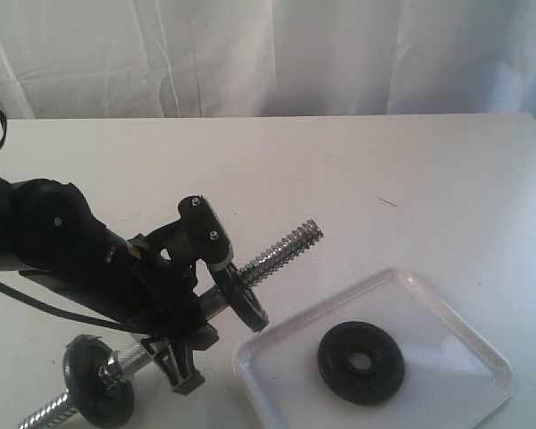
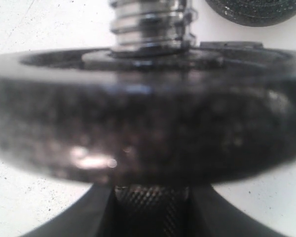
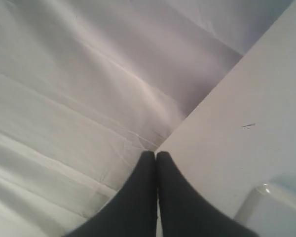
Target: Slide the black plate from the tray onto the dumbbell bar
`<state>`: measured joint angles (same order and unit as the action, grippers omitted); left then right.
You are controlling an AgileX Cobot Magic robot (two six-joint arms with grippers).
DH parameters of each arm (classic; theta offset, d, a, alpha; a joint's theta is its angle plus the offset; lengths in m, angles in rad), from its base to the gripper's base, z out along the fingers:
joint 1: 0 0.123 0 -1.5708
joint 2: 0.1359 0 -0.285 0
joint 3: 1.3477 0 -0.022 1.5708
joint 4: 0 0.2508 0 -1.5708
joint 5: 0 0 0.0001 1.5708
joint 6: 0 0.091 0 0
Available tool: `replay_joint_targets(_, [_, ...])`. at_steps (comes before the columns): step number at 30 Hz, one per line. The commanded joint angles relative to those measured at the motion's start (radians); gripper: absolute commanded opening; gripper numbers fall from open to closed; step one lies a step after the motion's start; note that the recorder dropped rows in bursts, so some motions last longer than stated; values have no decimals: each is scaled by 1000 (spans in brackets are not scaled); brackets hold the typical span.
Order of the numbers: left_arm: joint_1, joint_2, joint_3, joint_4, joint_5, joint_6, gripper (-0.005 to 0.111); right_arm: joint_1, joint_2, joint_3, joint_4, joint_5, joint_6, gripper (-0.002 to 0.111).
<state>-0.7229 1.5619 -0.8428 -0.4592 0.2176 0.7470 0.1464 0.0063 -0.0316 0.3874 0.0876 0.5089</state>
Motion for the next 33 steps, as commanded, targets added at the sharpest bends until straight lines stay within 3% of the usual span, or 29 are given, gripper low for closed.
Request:
replay_joint_targets(1, [-7,-57,-24,-56,-64,-11,0,38,37,-202,3,127,-200,0])
replay_joint_targets(6, [-7,-57,-24,-56,-68,-11,0,47,366,-526,-2,392,-460,0])
replay_joint_targets(11, [-7,-57,-24,-56,-68,-11,0,47,838,-851,-26,705,-726,0])
replay_joint_targets(16, [-7,-57,-24,-56,-67,-7,0,47,1172,-1086,-53,913,-835,3])
replay_joint_targets(18, [-7,-57,-24,-49,-67,-7,0,51,1268,-1138,-39,993,-856,13])
replay_joint_targets(21, [-7,-57,-24,-47,-83,-7,0,55,1388,-1176,21,1032,-899,38])
replay_joint_targets(25, [-7,-57,-24,-47,-97,-7,0,56,1486,-1176,89,1074,-958,88])
replay_joint_targets(27, [-7,-57,-24,-47,-97,-7,0,56,1528,-1176,89,1133,-956,105])
replay_joint_targets(33, [-7,-57,-24,-47,-116,-7,0,90,1611,-1176,85,1133,-946,105])
